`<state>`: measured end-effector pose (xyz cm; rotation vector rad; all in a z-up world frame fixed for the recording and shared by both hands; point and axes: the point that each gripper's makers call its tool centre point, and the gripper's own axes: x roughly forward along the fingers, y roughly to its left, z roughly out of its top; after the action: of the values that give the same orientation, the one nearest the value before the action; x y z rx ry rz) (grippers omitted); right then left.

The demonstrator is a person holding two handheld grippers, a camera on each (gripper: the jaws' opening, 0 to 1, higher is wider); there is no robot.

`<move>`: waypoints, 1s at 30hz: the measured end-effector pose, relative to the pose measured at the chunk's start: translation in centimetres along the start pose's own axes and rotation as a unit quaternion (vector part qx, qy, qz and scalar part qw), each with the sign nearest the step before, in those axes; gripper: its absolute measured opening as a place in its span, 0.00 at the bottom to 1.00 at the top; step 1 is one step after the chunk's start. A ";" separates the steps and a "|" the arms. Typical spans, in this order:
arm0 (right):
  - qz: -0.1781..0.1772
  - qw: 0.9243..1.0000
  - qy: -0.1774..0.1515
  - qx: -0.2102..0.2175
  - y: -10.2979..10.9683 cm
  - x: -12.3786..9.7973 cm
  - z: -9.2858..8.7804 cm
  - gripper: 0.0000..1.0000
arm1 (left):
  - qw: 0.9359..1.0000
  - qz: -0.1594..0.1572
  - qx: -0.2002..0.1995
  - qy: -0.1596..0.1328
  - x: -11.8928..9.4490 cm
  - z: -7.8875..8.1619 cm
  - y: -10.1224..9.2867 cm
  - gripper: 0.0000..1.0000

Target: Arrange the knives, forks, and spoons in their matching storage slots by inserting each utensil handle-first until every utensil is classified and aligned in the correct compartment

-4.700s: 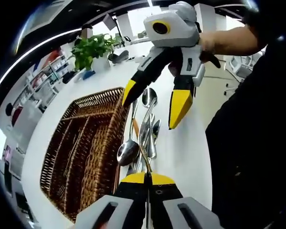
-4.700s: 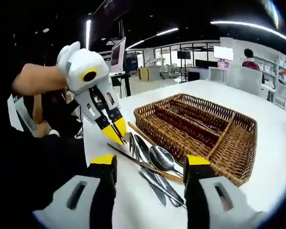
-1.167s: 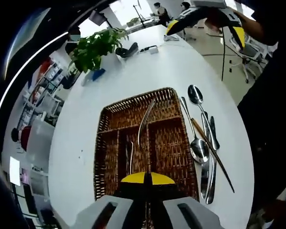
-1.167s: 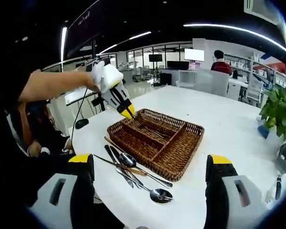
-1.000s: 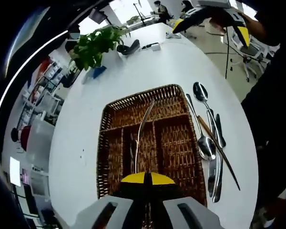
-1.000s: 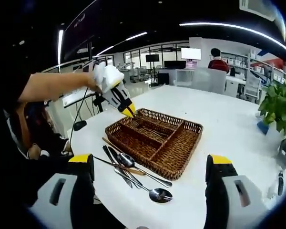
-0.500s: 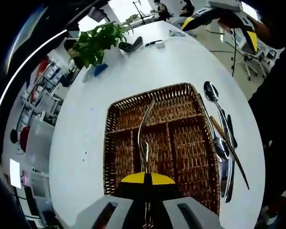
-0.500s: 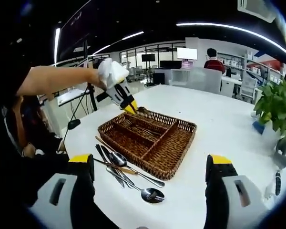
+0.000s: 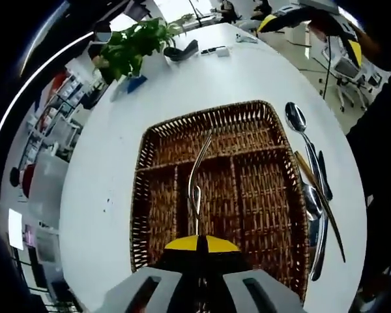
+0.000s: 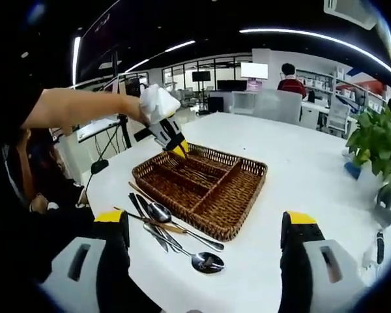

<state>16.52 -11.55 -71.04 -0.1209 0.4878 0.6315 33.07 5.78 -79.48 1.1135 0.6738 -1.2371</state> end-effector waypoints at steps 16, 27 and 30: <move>-0.012 1.000 0.011 -0.001 -0.6 0.2 -1.5 0.96 | 0.998 -0.038 -0.038 0.014 4.3 -1.6 -1.8 0.00; -0.010 1.000 0.010 -0.001 -0.5 0.2 -1.5 0.95 | 0.998 -0.029 -0.040 0.045 5.8 -2.2 -1.7 0.00; -0.010 1.000 0.013 -0.002 -0.5 0.2 -1.7 0.95 | 0.998 -0.028 -0.044 0.044 6.0 -2.4 -1.5 0.00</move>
<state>16.28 -12.29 -72.63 -0.1372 0.5101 0.6119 33.52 5.70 -86.09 1.0874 0.8227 -1.1990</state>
